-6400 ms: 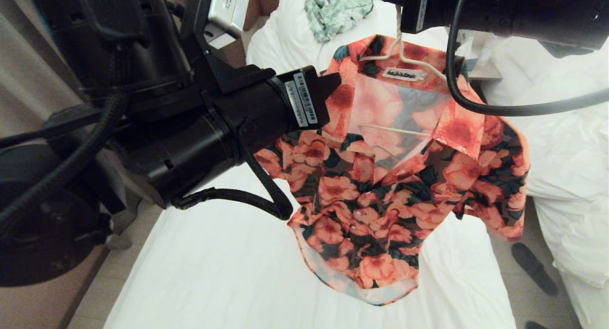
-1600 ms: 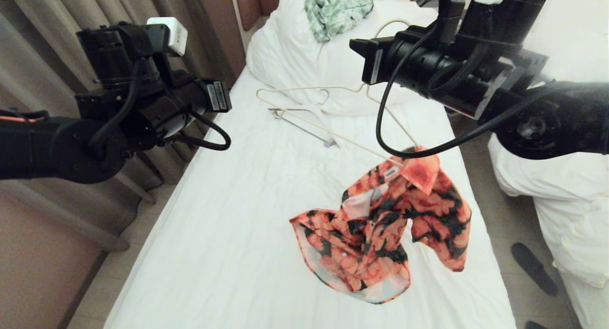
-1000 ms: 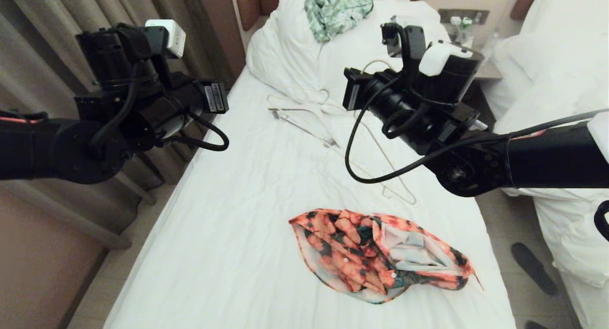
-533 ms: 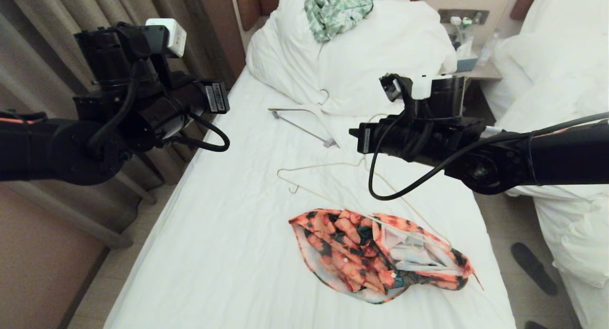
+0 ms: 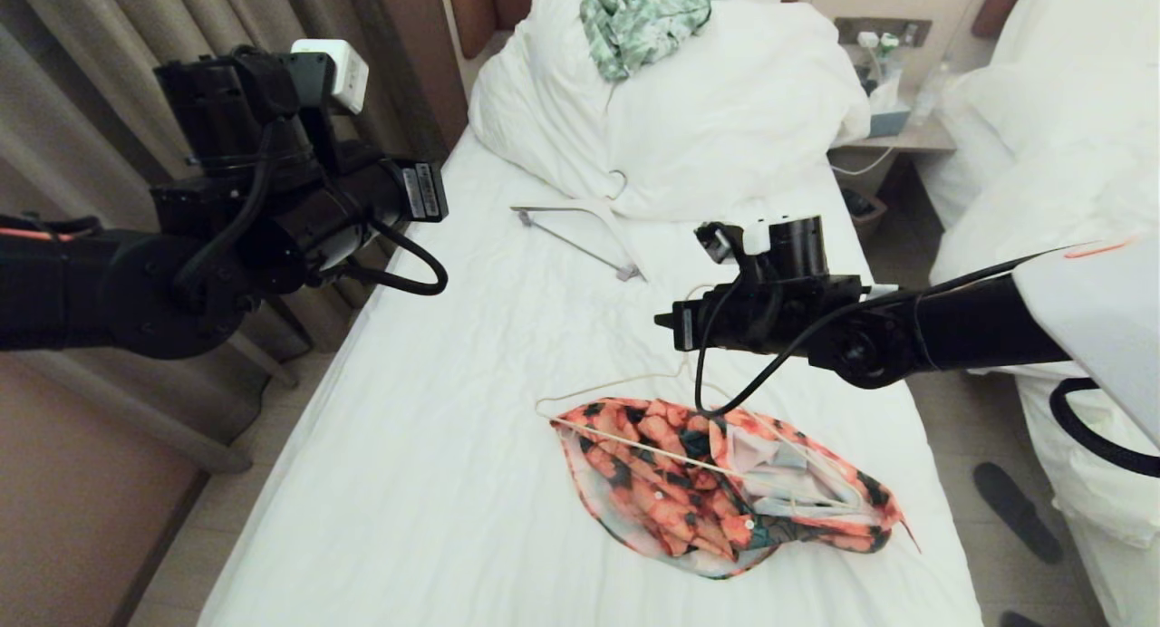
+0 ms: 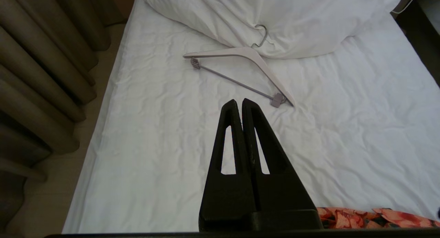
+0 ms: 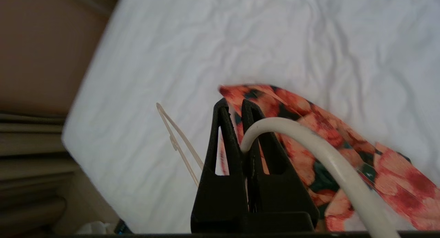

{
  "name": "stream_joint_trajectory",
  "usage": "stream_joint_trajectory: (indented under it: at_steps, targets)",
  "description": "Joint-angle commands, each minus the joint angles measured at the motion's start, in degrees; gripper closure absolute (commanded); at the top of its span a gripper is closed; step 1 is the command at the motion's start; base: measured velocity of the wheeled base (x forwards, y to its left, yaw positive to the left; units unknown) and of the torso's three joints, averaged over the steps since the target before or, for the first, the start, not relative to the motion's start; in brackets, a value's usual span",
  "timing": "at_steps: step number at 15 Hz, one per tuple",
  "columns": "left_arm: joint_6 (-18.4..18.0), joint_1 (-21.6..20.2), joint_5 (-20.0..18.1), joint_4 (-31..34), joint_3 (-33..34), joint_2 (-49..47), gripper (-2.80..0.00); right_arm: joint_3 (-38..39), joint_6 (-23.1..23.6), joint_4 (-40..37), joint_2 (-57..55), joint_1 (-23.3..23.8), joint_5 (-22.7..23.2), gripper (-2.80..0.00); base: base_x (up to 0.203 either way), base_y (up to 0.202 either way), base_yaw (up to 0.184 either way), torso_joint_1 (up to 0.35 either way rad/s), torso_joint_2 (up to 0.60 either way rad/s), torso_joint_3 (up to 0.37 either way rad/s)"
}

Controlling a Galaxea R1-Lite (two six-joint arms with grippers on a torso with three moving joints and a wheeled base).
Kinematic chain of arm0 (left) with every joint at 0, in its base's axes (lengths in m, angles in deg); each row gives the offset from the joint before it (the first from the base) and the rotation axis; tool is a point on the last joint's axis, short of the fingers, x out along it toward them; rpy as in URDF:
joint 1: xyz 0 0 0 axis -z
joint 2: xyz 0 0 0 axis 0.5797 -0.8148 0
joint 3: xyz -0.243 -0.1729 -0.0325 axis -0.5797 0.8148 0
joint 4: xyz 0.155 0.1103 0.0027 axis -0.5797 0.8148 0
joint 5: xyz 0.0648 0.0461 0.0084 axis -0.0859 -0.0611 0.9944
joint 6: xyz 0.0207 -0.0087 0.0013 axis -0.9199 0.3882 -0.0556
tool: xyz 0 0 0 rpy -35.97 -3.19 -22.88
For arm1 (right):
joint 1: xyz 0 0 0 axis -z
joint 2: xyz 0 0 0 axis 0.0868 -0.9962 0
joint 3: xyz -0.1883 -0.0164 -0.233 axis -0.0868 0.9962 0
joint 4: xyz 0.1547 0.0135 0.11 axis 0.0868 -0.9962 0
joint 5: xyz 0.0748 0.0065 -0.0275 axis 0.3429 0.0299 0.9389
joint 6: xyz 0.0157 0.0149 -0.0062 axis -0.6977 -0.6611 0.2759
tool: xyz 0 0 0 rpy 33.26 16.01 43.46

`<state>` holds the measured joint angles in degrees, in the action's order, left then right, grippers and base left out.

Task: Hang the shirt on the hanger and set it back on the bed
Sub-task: Place the hanger on the bed

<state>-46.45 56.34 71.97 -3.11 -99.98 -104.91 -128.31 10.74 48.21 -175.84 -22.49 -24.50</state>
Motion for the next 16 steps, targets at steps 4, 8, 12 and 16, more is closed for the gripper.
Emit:
stream_joint_trajectory:
  at_steps: [4, 8, 12, 16]
  targets:
    - [-0.4, 1.7, 1.7, -0.2, 0.3, 0.2, 0.0, 1.3, 5.3, 0.0, -6.7, 1.1, -1.1, 0.0, 0.0, 0.0, 0.0, 0.0, 0.0, 0.0]
    - [-1.0, 1.7, 2.2, -0.3, -0.4, -0.1, 0.0, 2.3, 9.9, 0.4, -10.4, 0.9, -7.3, 0.0, 0.0, 0.0, 0.0, 0.0, 0.0, 0.0]
    - [-1.0, 1.8, 2.9, -0.3, -0.9, 0.3, 0.0, 1.9, 10.0, 1.6, -12.6, 1.4, -8.5, -2.8, 0.0, 0.0, 0.0, 0.0, 0.0, 0.0]
    - [-0.7, 0.9, 2.5, -0.3, -1.1, 1.7, 0.0, 2.5, 10.1, 1.1, -10.9, 1.4, -9.8, -2.8, 0.0, 0.0, 0.0, 0.0, 0.0, 0.0]
